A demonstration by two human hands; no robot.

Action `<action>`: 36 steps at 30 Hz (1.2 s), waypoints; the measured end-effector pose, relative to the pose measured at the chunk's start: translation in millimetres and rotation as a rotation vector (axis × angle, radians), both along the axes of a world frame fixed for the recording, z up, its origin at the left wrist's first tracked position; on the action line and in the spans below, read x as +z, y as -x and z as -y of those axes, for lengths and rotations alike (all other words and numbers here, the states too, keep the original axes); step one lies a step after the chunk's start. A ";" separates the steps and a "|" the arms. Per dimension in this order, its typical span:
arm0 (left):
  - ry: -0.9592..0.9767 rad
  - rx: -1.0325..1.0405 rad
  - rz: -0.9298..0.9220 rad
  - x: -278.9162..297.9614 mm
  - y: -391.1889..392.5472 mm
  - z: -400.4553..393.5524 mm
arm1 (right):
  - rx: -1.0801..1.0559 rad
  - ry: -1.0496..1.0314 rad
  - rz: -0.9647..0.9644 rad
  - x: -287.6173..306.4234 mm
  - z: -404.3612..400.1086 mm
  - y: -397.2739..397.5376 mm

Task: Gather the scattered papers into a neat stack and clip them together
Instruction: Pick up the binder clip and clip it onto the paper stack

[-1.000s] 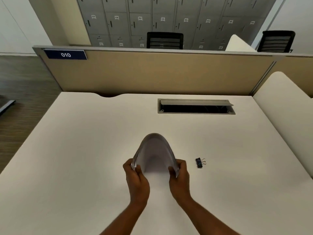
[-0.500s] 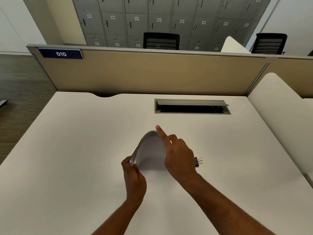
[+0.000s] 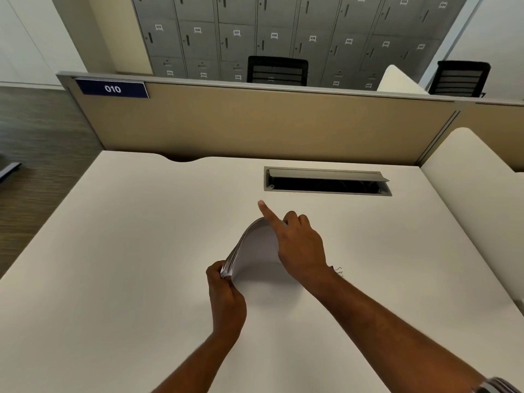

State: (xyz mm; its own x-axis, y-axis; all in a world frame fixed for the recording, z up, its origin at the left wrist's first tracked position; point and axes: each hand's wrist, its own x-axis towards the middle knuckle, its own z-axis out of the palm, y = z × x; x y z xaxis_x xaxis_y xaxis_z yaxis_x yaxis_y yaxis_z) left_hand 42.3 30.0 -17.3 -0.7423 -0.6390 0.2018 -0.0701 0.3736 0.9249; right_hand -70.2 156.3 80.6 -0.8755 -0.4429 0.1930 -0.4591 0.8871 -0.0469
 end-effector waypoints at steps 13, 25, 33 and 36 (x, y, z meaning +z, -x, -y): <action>-0.017 0.015 0.012 2.0 6.4 5.0 | 0.047 -0.032 0.075 -2.2 1.3 8.0; -0.039 0.004 0.044 -0.2 8.7 10.9 | 0.092 -0.006 0.056 -4.2 0.0 11.1; -0.056 0.006 0.086 -1.8 7.4 19.7 | -0.101 0.187 0.224 -9.2 -37.5 25.3; -0.030 0.010 0.100 1.1 6.4 19.8 | -0.090 0.026 0.203 -5.5 -37.3 22.3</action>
State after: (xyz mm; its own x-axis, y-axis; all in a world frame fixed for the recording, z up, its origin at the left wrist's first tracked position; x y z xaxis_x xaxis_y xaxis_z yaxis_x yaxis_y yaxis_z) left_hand 35.9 10.2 -16.2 -0.7512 -0.6512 0.1077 -0.1665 0.3448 0.9238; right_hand -92.5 193.7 75.1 -0.9333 -0.3587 0.0188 -0.3572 0.9212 -0.1541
